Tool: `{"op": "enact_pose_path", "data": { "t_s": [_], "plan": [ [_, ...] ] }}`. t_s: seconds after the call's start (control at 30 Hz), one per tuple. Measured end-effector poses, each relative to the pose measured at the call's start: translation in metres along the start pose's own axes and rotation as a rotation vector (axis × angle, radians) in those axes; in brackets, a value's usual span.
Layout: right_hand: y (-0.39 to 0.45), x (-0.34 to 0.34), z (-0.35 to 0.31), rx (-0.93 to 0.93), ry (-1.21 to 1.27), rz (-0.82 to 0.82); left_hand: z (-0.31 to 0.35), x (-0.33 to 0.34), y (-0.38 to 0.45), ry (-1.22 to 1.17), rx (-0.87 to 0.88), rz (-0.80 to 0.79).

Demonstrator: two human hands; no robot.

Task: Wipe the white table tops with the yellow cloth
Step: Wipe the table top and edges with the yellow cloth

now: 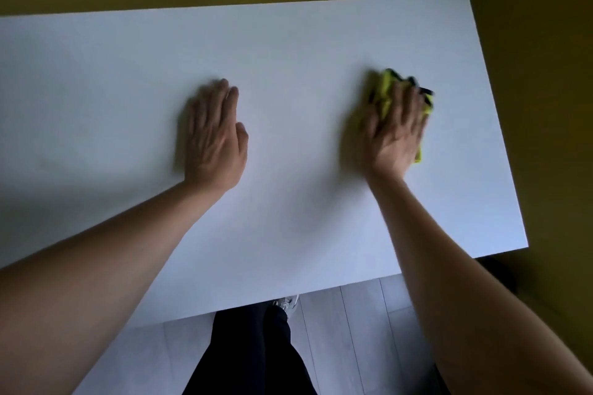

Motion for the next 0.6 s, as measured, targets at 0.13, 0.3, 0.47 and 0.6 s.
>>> {"op": "enact_pose_path", "data": {
  "t_s": [0.13, 0.3, 0.47, 0.6],
  "plan": [
    [-0.040, 0.043, -0.121, -0.413, 0.025, -0.103, -0.010, 0.003, 0.014, 0.029, -0.039, 0.054],
    [-0.049, 0.059, -0.163, -0.549, 0.031, -0.170, -0.007, 0.000, 0.019, 0.002, -0.044, 0.061],
    [0.036, 0.032, -0.070, -0.297, -0.035, -0.080, 0.010, -0.003, 0.049, 0.024, 0.013, 0.054],
    [0.104, 0.002, 0.008, 0.075, -0.030, -0.041, 0.010, 0.005, 0.059, 0.043, -0.009, 0.064]
  ]
}}
Point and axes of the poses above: each hand's wrist, its own y-axis towards the middle knuckle, its own x-axis out of the palm, z = x × y, the point moved 9 cm from there along y, towards the middle knuckle, and after that the axes turned 10 degrees about -z, right-handed, at the moved point
